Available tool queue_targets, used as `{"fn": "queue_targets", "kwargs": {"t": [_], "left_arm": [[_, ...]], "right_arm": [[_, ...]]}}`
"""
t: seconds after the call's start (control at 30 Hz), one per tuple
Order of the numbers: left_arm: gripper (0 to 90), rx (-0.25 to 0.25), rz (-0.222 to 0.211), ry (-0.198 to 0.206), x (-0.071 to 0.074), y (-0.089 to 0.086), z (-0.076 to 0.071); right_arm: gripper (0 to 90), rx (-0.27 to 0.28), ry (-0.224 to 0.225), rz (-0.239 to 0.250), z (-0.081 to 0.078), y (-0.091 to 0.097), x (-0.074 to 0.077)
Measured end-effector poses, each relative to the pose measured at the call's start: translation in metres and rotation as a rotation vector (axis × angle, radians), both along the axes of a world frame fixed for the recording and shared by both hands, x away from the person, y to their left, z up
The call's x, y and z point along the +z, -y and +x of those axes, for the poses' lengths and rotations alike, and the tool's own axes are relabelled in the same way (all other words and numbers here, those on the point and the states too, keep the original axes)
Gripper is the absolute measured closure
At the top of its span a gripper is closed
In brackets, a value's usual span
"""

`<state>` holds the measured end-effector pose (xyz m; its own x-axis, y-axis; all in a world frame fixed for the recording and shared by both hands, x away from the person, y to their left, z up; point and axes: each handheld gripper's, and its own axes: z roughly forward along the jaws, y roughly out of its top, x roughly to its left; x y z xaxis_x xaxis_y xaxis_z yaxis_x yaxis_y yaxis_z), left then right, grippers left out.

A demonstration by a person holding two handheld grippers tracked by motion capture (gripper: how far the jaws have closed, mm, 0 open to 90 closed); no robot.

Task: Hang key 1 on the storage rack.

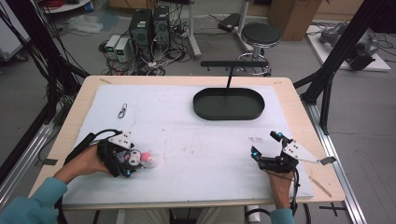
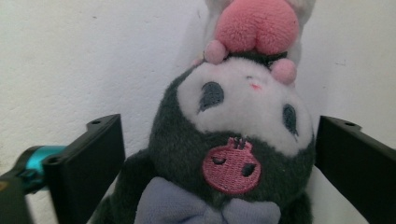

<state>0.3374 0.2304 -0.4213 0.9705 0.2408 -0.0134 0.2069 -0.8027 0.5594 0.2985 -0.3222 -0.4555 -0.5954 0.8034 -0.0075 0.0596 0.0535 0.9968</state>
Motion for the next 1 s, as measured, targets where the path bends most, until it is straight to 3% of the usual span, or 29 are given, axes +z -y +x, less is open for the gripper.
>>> {"fn": "queue_targets", "kwargs": {"t": [0.3,0.4,0.53,0.87,1.0], "left_arm": [[19.6,-0.013,0.003,0.005,-0.0001,-0.0002,-0.0004],[28.9,-0.038,0.011,0.001,0.0011,0.0002,-0.0013],[32.8,-0.027,-0.003,-0.009,0.0016,0.0000,-0.0023],[35.6,0.020,-0.018,-0.006,0.0046,-0.0049,0.0006],[35.9,0.041,-0.043,-0.004,0.0083,-0.0084,0.0029]], "right_arm": [[0.7,-0.001,0.000,-0.001,0.0001,0.0001,0.0000],[0.8,-0.001,-0.005,0.003,-0.0002,0.0001,0.0000],[0.7,-0.002,-0.005,0.003,-0.0003,0.0000,0.0000],[0.8,-0.004,0.002,-0.003,-0.0002,-0.0002,0.0001],[0.8,0.001,-0.011,0.013,-0.0002,0.0007,0.0003]]}}
